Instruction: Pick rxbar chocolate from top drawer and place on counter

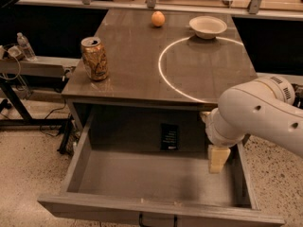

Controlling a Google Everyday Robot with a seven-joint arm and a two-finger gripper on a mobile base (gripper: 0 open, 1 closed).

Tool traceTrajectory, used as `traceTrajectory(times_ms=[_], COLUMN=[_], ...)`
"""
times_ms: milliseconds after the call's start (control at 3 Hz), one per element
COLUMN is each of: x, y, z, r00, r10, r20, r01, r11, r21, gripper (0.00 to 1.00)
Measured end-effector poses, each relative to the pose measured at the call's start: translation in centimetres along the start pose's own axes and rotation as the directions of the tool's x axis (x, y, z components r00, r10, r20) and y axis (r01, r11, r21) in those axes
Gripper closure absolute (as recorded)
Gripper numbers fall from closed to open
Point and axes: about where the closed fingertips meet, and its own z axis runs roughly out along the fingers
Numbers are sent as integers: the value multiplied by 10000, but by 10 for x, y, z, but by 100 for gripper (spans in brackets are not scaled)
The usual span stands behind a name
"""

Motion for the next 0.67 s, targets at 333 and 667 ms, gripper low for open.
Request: traceTrajectory(times_ms=[333,667], x=[3,6], y=[-3,-3], z=[12,16], r00=[9838,9572], r10=[1793,2889], r20=[74,-176], r01=[-1794,-2877], r11=[9836,9564], r21=[164,510], gripper=[0,0])
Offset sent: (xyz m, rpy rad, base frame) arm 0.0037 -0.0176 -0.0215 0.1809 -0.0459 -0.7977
